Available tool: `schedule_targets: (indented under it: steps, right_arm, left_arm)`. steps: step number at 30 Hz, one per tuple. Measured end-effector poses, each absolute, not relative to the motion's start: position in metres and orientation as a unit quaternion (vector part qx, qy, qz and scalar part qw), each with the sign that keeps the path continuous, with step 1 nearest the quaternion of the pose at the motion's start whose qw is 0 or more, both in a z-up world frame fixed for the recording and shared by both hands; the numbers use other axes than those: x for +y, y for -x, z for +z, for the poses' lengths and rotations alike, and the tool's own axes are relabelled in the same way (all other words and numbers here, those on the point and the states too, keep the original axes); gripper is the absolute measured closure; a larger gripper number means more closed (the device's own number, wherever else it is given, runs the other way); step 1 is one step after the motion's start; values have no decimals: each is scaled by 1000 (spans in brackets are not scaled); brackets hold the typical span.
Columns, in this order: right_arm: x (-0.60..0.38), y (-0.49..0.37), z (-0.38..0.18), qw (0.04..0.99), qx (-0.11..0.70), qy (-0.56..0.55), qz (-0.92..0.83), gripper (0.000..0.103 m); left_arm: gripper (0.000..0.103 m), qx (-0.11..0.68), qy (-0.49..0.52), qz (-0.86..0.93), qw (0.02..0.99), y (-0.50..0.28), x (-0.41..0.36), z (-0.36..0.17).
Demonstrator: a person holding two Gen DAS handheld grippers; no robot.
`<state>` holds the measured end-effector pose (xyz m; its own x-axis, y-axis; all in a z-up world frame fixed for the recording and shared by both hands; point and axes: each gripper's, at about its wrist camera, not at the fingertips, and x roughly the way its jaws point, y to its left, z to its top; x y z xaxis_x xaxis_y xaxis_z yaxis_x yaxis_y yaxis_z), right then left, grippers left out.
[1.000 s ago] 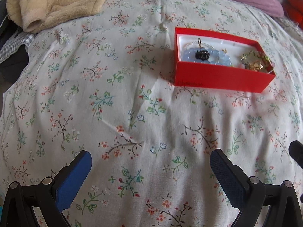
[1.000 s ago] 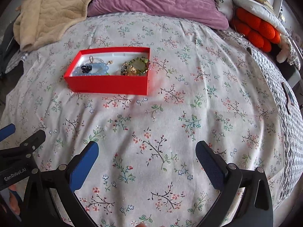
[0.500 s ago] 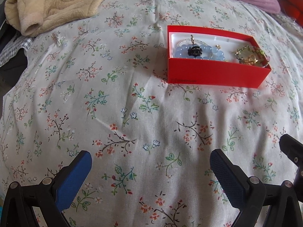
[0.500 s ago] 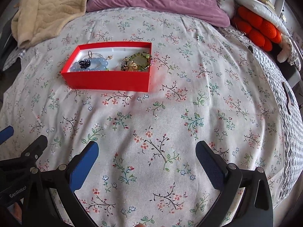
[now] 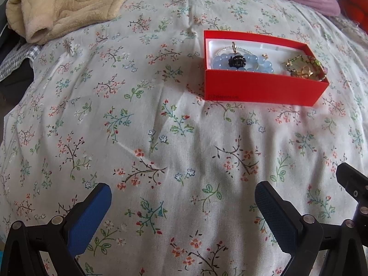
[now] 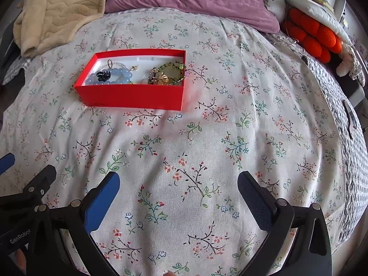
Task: Organize jewelry
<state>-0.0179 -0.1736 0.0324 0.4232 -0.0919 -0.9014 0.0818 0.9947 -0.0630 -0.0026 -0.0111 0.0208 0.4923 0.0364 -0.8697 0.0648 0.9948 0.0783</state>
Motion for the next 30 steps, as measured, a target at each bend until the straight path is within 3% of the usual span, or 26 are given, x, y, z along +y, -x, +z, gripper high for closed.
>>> schedule_targets:
  steps: [30]
  right_arm:
    - [-175,19,31,841,538,4,-51,0]
  left_arm:
    - [1,505,-56,-10,861,3,-13,19]
